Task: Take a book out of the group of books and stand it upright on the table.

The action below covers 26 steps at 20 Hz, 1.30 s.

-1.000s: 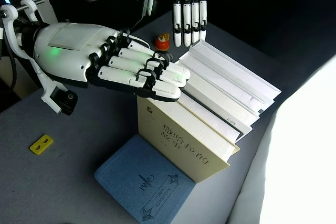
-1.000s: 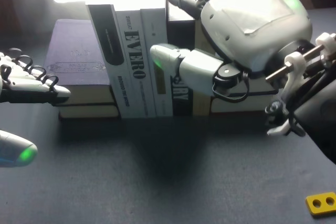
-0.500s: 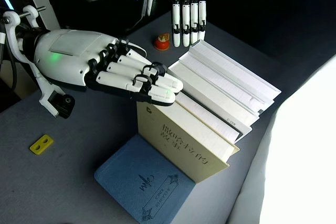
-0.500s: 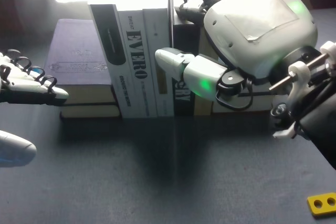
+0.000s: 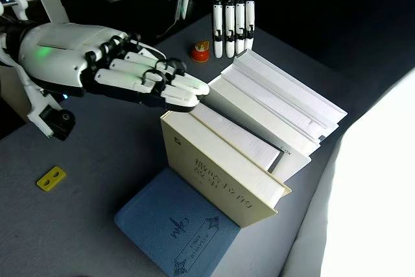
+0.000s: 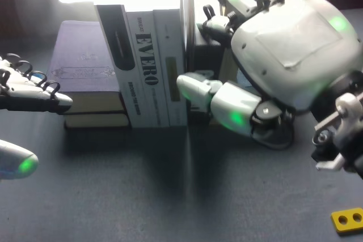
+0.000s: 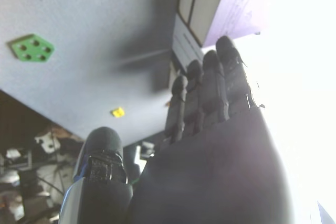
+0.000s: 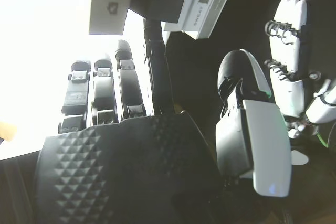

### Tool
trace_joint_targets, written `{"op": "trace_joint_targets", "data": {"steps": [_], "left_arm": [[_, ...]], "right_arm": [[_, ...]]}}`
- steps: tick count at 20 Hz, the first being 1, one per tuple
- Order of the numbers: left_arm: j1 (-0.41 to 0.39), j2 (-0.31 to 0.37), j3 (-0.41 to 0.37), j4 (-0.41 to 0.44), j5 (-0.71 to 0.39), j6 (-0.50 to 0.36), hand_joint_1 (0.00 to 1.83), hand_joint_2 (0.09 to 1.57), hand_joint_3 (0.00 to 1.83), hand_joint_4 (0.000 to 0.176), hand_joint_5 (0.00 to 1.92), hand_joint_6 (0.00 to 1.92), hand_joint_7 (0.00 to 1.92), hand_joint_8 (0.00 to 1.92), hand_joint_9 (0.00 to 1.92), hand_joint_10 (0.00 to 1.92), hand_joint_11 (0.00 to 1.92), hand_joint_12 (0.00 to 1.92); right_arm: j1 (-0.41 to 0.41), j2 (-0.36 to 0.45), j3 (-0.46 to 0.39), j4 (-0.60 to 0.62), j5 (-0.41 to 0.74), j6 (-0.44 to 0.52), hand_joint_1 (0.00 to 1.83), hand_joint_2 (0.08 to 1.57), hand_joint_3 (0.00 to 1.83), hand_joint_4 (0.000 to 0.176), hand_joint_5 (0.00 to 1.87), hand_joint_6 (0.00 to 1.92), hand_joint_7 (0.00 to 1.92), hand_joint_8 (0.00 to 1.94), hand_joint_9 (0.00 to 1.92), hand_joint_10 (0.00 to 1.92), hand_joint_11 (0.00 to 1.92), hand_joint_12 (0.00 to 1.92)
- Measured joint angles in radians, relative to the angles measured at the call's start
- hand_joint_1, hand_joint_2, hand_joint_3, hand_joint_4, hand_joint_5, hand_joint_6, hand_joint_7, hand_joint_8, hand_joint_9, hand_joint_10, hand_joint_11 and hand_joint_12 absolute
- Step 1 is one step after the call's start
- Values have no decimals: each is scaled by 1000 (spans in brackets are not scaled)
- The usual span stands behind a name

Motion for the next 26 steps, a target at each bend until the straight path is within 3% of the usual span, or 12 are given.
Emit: {"op": "trace_joint_targets", "data": {"steps": [3,7,8,11,14,16,22,26], "left_arm": [[0,0,0,0,-1,0,0,1293,0,29,85,1,141,1,129,7,0,619],[0,0,0,0,0,0,0,1295,0,39,99,4,134,1,96,0,0,546],[0,0,0,0,-1,0,0,1295,0,35,97,2,116,0,83,0,0,517],[0,0,2,0,-1,0,0,1293,0,35,105,7,138,7,107,9,0,506],[0,0,2,0,-1,0,0,1292,0,37,82,3,119,1,78,2,0,392],[0,0,2,0,-1,0,0,1291,0,36,84,2,131,3,97,6,0,424],[0,0,2,0,-1,0,0,1288,0,38,66,4,110,4,86,5,0,511],[0,0,2,0,-1,0,0,1291,0,40,62,2,103,5,63,8,0,442]], "right_arm": [[-20,25,-43,-11,0,-9,0,1228,4,5,755,37,105,8,21,9,0,0],[-40,61,-97,-18,-6,-27,0,1222,0,0,758,34,90,1,0,0,0,0],[-48,70,-111,-18,-6,-34,0,1216,0,12,748,29,90,1,0,0,0,0],[-90,87,-151,-55,-1,-54,0,1224,1,0,744,24,113,9,0,0,0,0],[-115,87,-173,-79,-19,-56,0,1230,4,0,726,15,114,7,0,0,0,0],[-129,87,-173,-64,-32,-59,0,1225,1,7,707,6,106,3,0,0,0,0],[-156,87,-179,-43,-59,-69,0,1226,1,0,685,3,99,0,0,0,0,0],[-196,87,-179,-44,-81,-72,0,1220,0,1,736,24,109,5,11,4,0,0]]}}
